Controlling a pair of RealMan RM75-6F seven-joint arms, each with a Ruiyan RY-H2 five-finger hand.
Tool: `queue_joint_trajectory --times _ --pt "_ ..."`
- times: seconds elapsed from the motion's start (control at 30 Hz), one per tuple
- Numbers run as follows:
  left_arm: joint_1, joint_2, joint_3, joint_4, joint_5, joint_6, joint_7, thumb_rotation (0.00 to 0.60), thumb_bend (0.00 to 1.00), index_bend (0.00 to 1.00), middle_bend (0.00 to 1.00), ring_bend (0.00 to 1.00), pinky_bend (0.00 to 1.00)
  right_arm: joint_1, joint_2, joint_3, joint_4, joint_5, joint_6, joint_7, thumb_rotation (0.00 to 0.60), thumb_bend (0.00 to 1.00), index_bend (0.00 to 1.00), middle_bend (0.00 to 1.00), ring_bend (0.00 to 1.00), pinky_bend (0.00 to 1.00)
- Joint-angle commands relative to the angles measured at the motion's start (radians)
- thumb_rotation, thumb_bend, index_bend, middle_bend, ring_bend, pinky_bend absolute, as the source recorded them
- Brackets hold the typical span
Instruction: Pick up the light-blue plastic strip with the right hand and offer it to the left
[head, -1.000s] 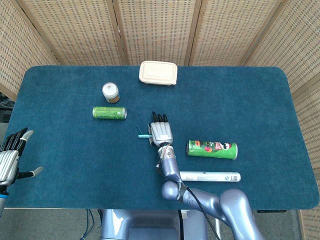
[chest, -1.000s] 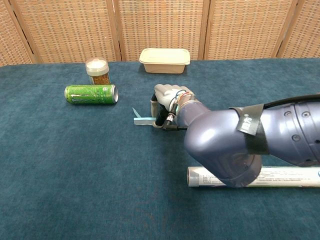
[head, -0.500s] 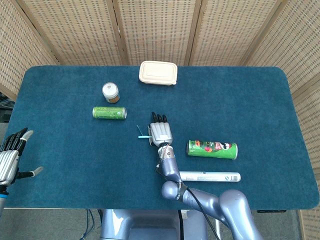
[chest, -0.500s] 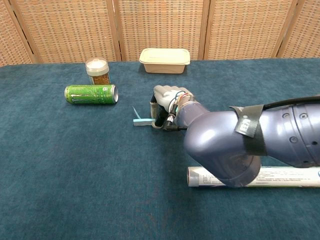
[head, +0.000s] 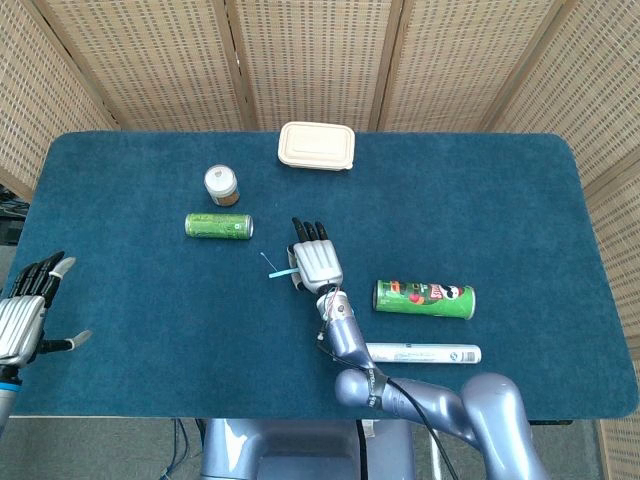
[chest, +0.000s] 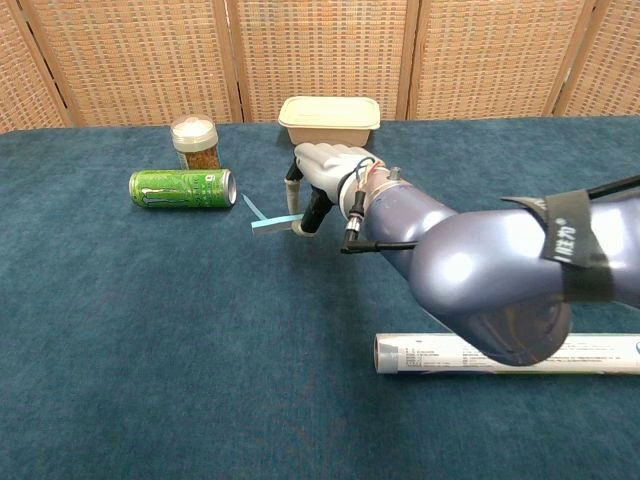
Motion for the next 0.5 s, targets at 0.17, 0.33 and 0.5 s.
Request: queue_joint_trajectory --times 0.17,0.33,0.5 --pt "-0.146 -0.057 -0.086 0.115 0.116 -0.019 0.054 0.6 0.0 0.06 0.49 0.57 0.48 -0.07 0.131 -0.085 -0.21 -0.111 0.079 -0.034 0.6 0.51 0.62 0.0 0.0 0.0" --pt "-0.264 -0.128 -0.102 0.199 0.168 -0.107 0.052 0.6 0.0 0.23 0.63 0.69 0.68 -0.084 0.162 -0.099 -0.296 -0.111 0.109 -0.074 0.6 0.52 0.62 0.0 0.0 0.0" --pt "-0.361 -0.179 -0.109 0.208 0.152 -0.227 0.067 0.6 0.01 0.31 0.67 0.73 0.73 -0.091 0.18 -0.098 -0.359 -0.097 0.14 -0.11 0.6 0.52 0.62 0.0 0.0 0.0"
